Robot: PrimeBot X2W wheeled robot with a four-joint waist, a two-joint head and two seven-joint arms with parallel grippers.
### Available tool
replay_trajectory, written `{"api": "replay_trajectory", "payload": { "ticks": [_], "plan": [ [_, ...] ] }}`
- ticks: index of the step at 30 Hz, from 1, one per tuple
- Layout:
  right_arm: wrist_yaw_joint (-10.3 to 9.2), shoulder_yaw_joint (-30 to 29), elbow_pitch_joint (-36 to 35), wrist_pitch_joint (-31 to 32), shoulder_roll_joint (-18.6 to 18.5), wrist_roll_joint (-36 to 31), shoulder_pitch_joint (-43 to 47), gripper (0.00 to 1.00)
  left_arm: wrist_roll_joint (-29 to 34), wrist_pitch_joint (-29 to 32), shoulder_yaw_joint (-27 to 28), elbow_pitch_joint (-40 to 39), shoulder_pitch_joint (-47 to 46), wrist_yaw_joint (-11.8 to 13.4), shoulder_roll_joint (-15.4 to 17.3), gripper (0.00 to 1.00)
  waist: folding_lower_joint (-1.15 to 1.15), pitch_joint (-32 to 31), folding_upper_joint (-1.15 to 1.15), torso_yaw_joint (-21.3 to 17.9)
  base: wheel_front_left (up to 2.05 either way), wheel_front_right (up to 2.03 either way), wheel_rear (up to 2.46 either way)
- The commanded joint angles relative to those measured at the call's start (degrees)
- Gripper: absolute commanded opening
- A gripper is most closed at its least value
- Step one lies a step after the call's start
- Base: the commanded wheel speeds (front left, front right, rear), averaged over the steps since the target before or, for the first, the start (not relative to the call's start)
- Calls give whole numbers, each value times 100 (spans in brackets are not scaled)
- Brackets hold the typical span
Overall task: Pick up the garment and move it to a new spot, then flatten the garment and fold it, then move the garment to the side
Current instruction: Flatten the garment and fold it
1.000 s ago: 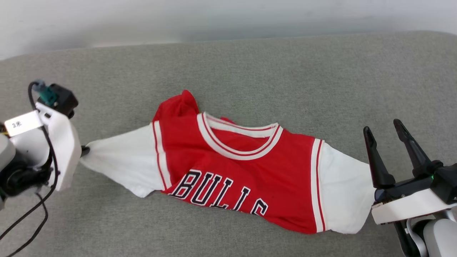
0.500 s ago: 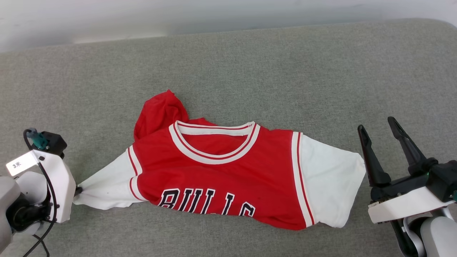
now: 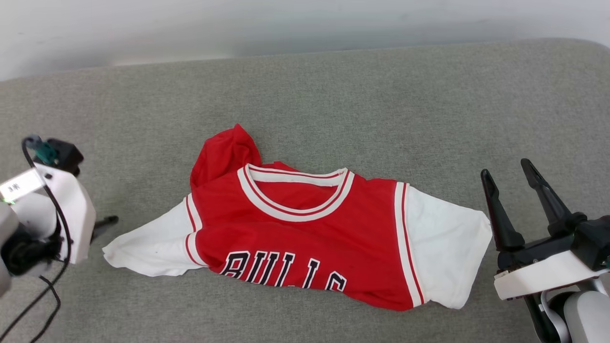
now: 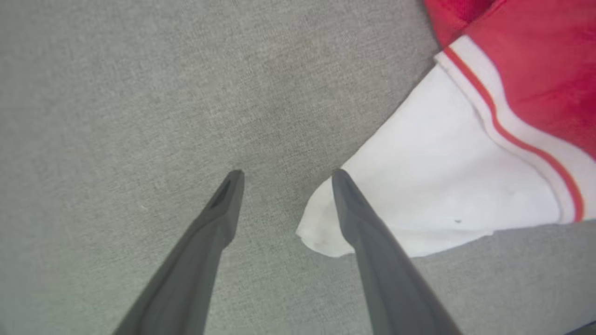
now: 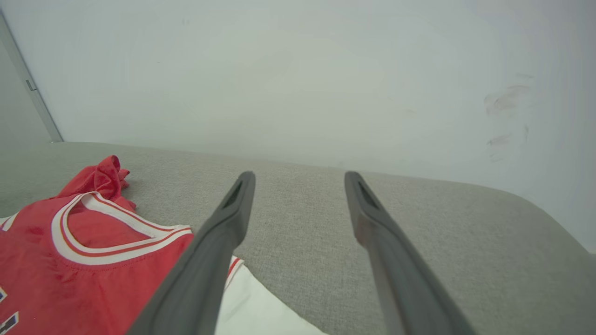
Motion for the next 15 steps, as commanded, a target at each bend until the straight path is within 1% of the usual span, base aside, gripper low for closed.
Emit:
{"api": "replay_trajectory", "payload": {
  "ticks": [1,6,8,12,15],
  "plan": [
    [-2,5,8,-2,6,18,50,100,19,94,24,-91,-107,-4,71,100,0,-32,0,36,0,0,0],
    [-2,42,7,-5,3,35,-6,100,-19,607,-2,-442,-292,-40,302,100,0,-12,0,46,0,0,0],
    [-2,67,3,-12,-9,37,-54,100,-38,762,-16,-530,-264,-11,337,100,0,35,0,21,0,0,0],
    [-2,112,2,-29,-19,48,-130,100,-38,934,-66,-548,-37,103,280,100,0,149,0,-77,0,0,0],
    [-2,108,2,-36,-23,47,-184,100,-98,974,-85,-407,183,178,181,100,0,235,0,-165,0,0,0]
  ]
}}
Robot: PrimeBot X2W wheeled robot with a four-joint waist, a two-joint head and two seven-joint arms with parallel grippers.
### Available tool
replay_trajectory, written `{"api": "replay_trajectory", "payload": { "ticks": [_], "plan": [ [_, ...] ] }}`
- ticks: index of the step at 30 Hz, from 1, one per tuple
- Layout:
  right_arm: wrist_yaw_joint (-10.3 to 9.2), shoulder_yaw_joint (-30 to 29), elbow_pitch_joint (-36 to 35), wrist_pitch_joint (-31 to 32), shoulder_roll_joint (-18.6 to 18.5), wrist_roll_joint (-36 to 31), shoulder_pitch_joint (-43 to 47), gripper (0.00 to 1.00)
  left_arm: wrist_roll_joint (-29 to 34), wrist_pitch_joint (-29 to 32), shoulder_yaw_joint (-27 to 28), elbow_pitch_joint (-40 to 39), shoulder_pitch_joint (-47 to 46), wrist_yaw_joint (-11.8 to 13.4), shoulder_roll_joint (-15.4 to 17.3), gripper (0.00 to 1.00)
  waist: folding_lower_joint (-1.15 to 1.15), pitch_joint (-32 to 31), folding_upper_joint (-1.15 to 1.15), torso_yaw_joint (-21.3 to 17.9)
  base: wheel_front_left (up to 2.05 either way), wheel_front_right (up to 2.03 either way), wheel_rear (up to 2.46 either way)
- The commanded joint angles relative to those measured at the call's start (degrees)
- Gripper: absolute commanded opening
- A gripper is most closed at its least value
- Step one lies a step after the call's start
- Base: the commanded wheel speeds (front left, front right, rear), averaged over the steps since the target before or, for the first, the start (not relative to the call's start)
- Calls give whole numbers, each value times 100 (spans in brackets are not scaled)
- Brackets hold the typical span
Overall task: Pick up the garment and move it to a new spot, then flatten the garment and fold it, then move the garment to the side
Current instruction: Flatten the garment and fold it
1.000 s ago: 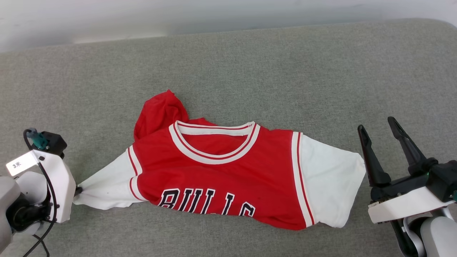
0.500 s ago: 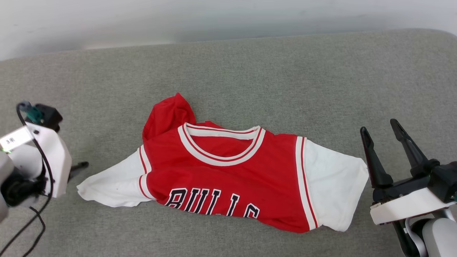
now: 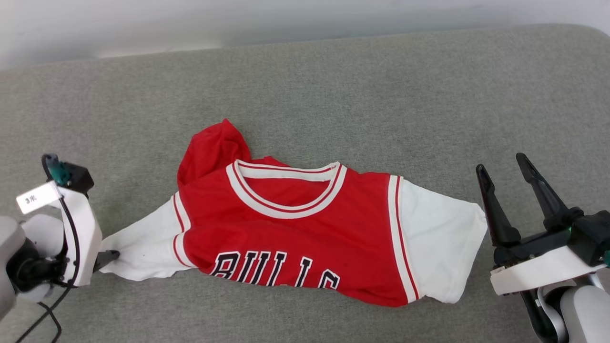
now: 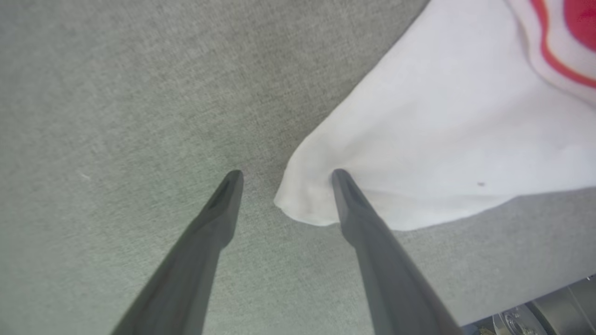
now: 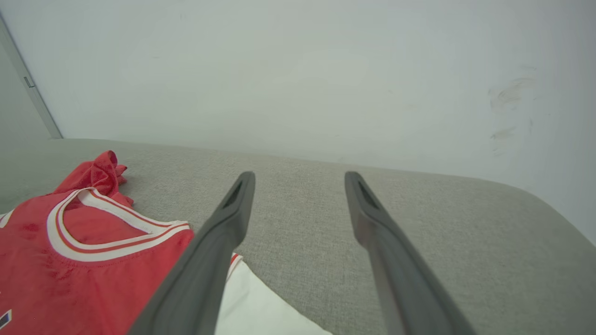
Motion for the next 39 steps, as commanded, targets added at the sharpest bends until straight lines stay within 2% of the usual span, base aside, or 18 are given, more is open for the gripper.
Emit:
{"api": "replay_trajectory", "payload": {
  "ticks": [1,6,7,8,15,20,21,22,28,33,36,39],
  "plan": [
    [-2,0,2,-18,-19,1,-94,100,-134,21,-15,103,169,49,-84,100,0,69,0,-81,0,0,0],
    [-2,-34,31,-39,-25,-18,-104,100,-172,204,-107,335,598,-15,-333,100,0,97,0,-177,0,0,0],
    [-2,-45,36,-42,-29,-20,-106,100,-203,221,-113,361,643,-34,-380,10,0,82,0,-179,0,0,0],
    [-2,-62,40,-44,-43,-23,-108,100,-167,212,-123,379,645,-48,-404,0,0,58,0,-175,0,0,0],
    [-2,-33,-8,95,-347,-108,-266,100,-3,-193,71,331,256,-151,-305,0,0,-200,0,-83,0,0,0],
    [-2,268,-174,770,-1109,11,-580,100,246,-469,160,34,-52,-193,-163,0,0,-400,0,49,0,0,0],
    [-3,386,-220,1011,-1326,83,-670,100,290,-523,165,-57,-103,-199,-143,0,0,-427,0,77,0,0,0],
    [-2,849,-348,1962,-2006,466,-946,100,447,-661,195,-323,-242,-199,-54,0,0,-490,0,140,0,0,0],
    [-3,1833,-649,4230,-3111,1793,-1562,100,631,-720,193,-848,-333,-98,-34,0,0,-492,0,247,0,0,0],
    [-3,2461,-547,5837,-3448,2665,-2017,100,737,-725,185,-1139,-383,33,-86,0,0,-356,0,328,0,0,0],
    [-3,2745,-336,6338,-3394,2870,-2282,100,786,-724,205,-1255,-432,69,-108,0,0,-213,0,384,0,0,0],
    [-3,3021,-68,6542,-3253,2914,-2471,100,833,-723,239,-1338,-531,98,-114,0,0,-66,0,447,0,0,0]
  ]
}}
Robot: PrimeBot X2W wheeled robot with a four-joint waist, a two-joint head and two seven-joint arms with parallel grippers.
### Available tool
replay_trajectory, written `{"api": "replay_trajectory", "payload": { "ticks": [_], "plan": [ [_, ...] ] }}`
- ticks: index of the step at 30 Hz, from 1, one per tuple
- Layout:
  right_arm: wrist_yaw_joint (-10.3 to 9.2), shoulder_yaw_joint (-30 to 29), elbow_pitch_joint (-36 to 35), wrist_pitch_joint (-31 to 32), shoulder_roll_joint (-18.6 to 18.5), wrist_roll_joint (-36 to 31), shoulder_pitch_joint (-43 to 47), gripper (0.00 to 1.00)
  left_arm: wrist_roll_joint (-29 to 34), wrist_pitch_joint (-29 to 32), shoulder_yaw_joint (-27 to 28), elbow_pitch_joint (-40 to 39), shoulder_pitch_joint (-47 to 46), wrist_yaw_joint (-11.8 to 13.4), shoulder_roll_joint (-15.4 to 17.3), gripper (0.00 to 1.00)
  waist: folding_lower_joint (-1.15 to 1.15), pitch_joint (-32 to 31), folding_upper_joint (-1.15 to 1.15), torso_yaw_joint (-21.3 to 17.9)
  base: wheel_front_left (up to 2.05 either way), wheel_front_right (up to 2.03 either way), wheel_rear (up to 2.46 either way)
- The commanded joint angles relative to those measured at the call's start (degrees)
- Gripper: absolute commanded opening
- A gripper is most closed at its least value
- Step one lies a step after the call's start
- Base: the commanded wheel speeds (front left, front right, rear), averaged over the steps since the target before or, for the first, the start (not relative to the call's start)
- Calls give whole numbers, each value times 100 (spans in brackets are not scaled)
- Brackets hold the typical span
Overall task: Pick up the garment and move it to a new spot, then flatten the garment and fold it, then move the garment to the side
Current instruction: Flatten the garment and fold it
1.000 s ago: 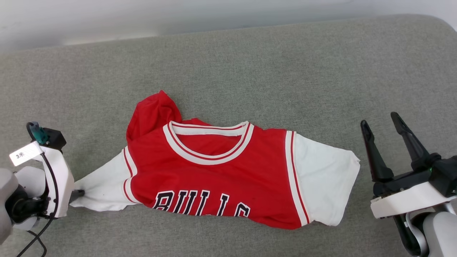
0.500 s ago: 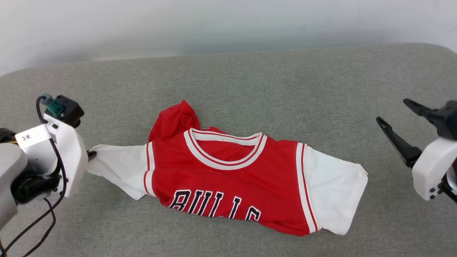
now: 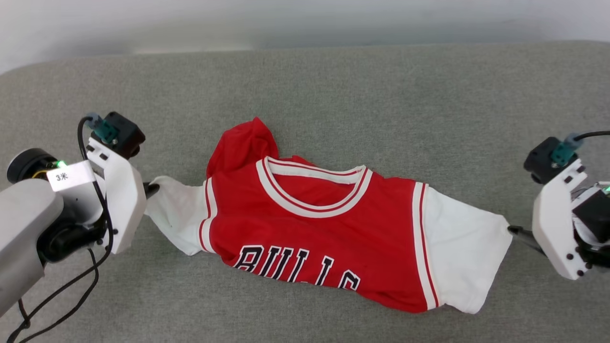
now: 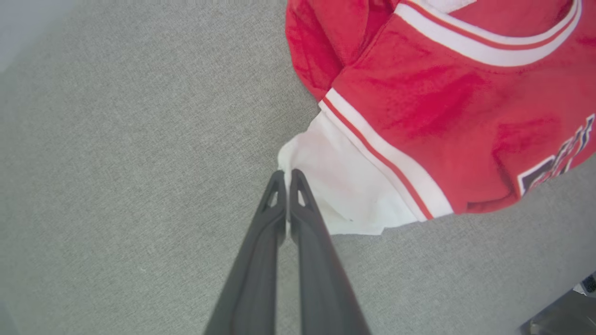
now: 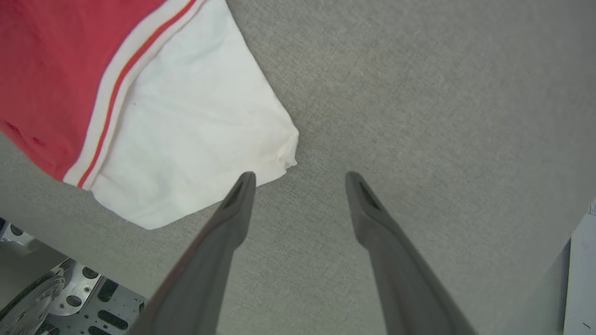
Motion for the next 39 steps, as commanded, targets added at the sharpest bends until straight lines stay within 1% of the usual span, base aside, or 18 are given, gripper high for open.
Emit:
{"api": "replay_trajectory", "payload": {
  "ticks": [1,5,6,10,13,15,16,17,21,26,29,33,35,39],
  "plan": [
    [-2,78,71,-3,68,-34,-105,100,26,-13,32,-30,-80,29,0,0,0,118,0,66,0,0,0],
    [-3,412,578,-120,284,-83,-257,100,80,-42,70,-111,-175,43,-24,0,0,337,0,127,0,0,0],
    [-3,652,826,-233,342,-142,-283,100,98,-59,86,-123,-228,44,-38,0,0,438,0,160,0,0,0],
    [-1,1146,1328,-531,577,5,-159,100,106,-115,105,-93,-243,28,-76,0,0,562,0,190,0,0,0],
    [14,1575,1465,-618,635,223,-4,100,59,-163,115,-45,-202,2,-102,0,0,588,0,191,0,0,0],
    [14,1620,1511,-819,659,367,-108,100,47,-202,114,-22,-146,-9,-94,0,0,564,0,147,0,0,0],
    [13,1608,1515,-977,648,377,-198,46,56,-219,111,-2,-132,-12,-86,0,0,538,0,130,0,0,0],
    [8,1616,1520,-1103,615,376,-299,0,51,-234,107,27,-116,-7,-79,0,0,504,0,115,0,0,0],
    [5,1527,1517,-1588,478,582,-624,0,27,-322,111,71,-91,-29,-93,0,0,258,0,66,0,0,0],
    [-3,1390,1281,-2227,158,746,-872,0,72,-554,186,-52,-65,-20,-31,0,0,-132,0,49,0,0,0],
    [-3,1320,1050,-2538,-63,828,-903,0,162,-780,281,-271,-144,-35,77,0,0,-353,0,42,0,0,0],
    [-3,1077,757,-2875,-322,993,-878,0,341,-1172,440,-561,-285,-45,211,0,0,-538,0,30,0,0,0],
    [-3,911,607,-3011,-439,964,-970,0,409,-1365,550,-677,-385,-29,240,0,0,-574,0,16,0,0,0],
    [-3,573,354,-3101,-554,880,-1167,0,559,-1713,806,-785,-662,40,265,0,0,-565,0,-25,0,0,0]
  ]
}}
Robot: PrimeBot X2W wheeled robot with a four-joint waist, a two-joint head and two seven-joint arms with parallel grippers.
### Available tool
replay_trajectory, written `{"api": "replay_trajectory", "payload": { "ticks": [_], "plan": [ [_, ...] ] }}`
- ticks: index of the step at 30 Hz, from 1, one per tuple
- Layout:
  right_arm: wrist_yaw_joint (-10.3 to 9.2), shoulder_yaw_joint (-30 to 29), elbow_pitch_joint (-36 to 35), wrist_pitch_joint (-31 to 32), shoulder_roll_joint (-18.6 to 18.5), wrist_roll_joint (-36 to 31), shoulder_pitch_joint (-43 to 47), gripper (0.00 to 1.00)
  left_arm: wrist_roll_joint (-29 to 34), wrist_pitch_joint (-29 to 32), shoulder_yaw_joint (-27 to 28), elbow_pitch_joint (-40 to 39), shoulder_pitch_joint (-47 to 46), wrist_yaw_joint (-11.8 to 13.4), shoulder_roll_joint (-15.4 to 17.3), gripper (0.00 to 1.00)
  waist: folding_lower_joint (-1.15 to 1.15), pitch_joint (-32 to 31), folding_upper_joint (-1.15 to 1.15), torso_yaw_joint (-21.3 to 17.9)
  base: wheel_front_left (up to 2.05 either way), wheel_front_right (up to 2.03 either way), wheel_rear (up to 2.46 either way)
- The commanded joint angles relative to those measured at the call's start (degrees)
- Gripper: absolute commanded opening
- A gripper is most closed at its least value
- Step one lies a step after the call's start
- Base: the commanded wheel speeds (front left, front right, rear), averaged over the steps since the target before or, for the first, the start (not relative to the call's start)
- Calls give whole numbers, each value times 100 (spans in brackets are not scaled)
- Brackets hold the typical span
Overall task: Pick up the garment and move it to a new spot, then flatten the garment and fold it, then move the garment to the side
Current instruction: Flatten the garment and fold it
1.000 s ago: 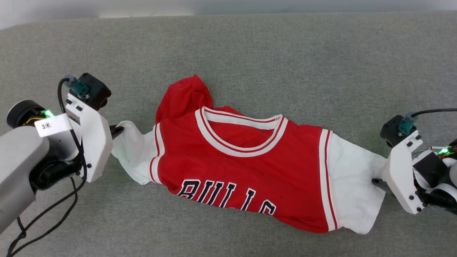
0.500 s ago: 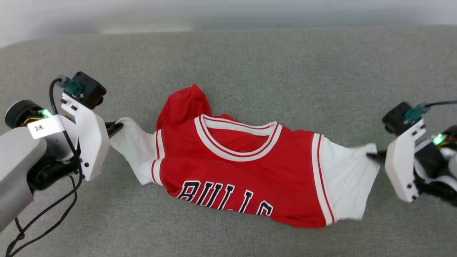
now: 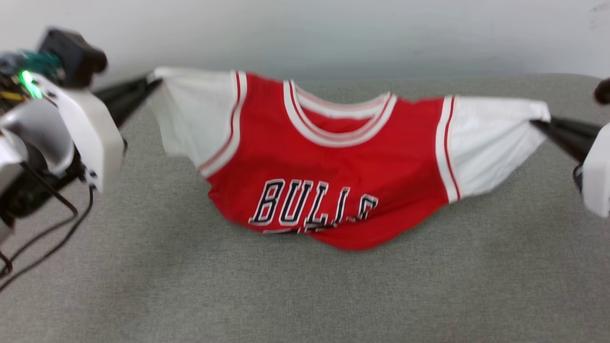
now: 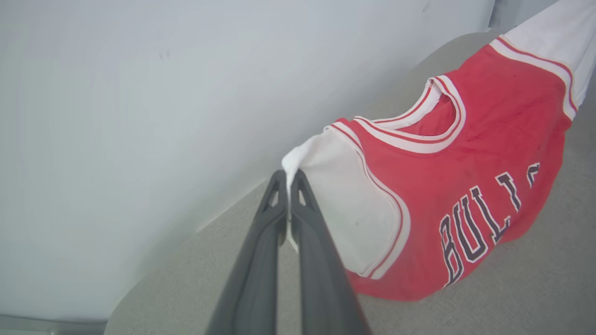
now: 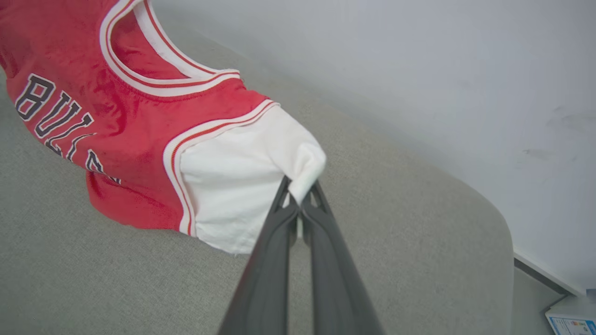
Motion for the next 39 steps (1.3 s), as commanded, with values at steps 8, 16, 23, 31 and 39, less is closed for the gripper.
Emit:
{"api": "replay_trajectory", "payload": {
  "ticks": [8,16,23,31,39],
  "plan": [
    [-4,-857,-89,55,276,-480,-1076,0,778,-367,365,249,-1115,112,-341,0,0,453,0,-3,0,0,0],
    [-4,-953,693,317,905,-1290,-2639,0,1335,-759,611,1175,-2178,212,-1060,0,0,1093,0,63,0,0,0],
    [-4,-981,1494,-73,1391,-1968,-3859,0,1512,-1153,901,2013,-3061,153,-1471,0,0,1535,0,91,0,0,0],
    [-4,-1333,2629,-1190,2050,-3033,-5193,0,1680,-1737,1058,3158,-4180,-155,-1843,0,0,1810,0,44,0,0,0],
    [-4,-1266,3490,-1967,2565,-3470,-5779,0,1499,-2154,1093,3808,-4550,-296,-2007,0,0,1895,0,-19,0,0,0]
  ]
}}
